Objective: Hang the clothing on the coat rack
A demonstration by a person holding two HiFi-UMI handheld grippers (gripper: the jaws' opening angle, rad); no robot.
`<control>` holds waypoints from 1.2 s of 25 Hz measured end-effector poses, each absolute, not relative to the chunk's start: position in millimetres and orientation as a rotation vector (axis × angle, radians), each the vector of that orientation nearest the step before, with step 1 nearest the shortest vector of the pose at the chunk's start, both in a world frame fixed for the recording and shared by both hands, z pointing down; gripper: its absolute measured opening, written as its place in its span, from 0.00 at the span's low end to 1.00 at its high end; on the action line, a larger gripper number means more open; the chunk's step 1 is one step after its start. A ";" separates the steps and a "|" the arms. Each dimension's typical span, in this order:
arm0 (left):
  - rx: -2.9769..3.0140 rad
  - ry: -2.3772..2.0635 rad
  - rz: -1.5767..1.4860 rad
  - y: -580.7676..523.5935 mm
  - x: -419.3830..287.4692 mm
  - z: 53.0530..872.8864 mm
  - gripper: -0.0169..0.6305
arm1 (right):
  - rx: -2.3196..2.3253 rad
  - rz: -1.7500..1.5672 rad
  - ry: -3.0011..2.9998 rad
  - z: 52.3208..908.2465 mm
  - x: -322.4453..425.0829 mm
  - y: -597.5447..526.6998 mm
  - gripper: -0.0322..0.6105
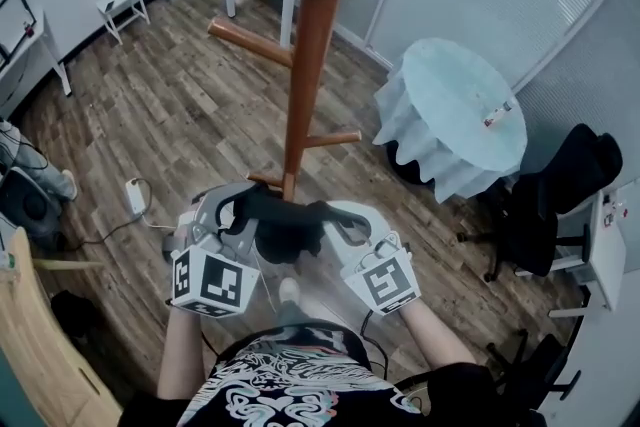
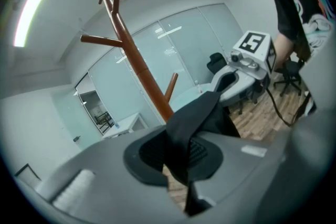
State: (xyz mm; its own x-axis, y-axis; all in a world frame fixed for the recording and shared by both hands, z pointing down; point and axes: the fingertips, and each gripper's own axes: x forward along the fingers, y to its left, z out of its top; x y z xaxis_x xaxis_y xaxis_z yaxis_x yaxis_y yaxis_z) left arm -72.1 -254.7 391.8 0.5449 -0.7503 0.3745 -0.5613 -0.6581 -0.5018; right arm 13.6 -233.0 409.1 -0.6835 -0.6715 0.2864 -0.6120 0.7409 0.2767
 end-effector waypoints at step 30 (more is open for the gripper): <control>-2.500 1.128 -0.869 -316.9 -85.9 421.5 0.05 | 0.964 -0.275 -2.577 428.0 2.3 -300.3 0.06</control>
State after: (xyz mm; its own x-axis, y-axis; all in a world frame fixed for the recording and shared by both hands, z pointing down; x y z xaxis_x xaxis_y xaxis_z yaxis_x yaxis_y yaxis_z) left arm -85.9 -316.9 421.5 0.5186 -0.7486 0.4132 -0.5908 -0.6631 -0.4596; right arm 2.3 -300.3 428.0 -0.6952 -0.6636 0.2763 -0.5904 0.7464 0.3071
